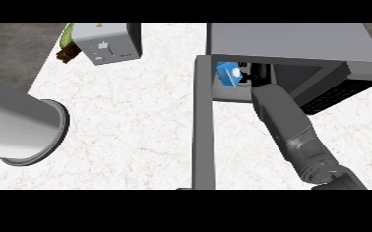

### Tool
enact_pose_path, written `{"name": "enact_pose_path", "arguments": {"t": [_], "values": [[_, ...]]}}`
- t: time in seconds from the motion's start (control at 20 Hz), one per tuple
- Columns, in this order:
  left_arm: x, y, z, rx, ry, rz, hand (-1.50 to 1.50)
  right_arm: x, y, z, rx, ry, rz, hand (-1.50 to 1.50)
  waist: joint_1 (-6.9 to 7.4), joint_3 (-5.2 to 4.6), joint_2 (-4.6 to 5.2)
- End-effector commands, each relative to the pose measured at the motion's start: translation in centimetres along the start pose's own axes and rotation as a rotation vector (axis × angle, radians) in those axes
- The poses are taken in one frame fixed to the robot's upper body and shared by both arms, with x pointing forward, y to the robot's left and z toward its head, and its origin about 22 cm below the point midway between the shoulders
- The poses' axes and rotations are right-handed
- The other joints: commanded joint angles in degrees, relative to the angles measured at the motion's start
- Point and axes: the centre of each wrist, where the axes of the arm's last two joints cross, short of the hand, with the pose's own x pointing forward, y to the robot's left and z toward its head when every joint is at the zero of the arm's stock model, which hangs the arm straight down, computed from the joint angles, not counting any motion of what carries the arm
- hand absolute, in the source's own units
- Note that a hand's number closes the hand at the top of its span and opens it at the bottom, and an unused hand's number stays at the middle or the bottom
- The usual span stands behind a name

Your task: Pick up the milk, place it into the microwave and close the microwave

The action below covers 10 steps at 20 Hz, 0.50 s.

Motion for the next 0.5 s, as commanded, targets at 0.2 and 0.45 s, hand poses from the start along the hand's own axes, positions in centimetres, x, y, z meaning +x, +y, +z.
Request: {"name": "enact_pose_path", "arguments": {"t": [0.2,0.45], "values": [[-0.9,-0.4,-1.1,-0.021,-0.013,0.000,-1.50,2.7,1.4,-2.5,-0.080,-0.060,0.269,1.50,1.14,-0.03,0.53],[-0.4,-0.1,-2.0,-0.048,-0.038,0.008,-1.50,0.7,-0.5,-1.6,-0.157,-0.008,0.315,1.50,1.80,0.10,1.31]]}}
